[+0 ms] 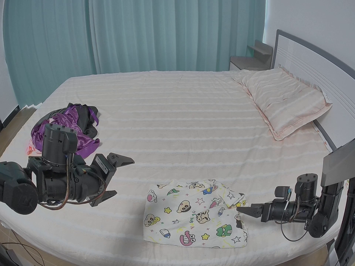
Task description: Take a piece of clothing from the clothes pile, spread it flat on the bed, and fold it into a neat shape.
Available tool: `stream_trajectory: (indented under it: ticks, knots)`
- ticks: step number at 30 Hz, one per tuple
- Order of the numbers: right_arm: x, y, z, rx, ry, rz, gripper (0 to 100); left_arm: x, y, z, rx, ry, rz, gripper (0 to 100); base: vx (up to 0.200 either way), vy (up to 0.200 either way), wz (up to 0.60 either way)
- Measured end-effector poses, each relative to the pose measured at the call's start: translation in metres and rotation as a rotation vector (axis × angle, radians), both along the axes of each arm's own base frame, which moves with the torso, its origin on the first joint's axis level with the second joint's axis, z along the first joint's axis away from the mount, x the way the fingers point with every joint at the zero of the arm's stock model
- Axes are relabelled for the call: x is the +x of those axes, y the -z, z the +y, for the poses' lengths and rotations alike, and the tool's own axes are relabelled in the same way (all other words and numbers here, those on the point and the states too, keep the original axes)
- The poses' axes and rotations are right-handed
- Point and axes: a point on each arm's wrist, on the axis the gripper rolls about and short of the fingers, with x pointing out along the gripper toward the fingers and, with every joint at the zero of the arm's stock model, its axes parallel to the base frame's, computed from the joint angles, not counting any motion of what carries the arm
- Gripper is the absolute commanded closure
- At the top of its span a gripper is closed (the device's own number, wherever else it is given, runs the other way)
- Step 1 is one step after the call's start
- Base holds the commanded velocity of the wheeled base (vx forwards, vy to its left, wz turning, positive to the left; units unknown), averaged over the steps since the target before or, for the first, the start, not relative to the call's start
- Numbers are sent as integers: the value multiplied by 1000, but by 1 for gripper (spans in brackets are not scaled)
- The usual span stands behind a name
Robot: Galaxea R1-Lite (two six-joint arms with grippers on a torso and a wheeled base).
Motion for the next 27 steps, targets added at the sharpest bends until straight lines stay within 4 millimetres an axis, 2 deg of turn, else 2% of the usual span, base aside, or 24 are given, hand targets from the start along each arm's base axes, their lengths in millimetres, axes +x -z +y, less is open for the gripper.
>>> stream_trajectory:
  ticks: [7,12,17,27]
  knots:
    - [39,2,15,46,23,13,0,0,0,0,0,0,0,0,0,0,0]
    - [55,9,31,50,24,97,0,0,0,0,0,0,0,0,0,0,0]
    - [59,17,44,45,8,124,0,0,0,0,0,0,0,0,0,0,0]
    - [52,26,43,5,45,156,0,0,0,0,0,-1,1,0,0,0,0]
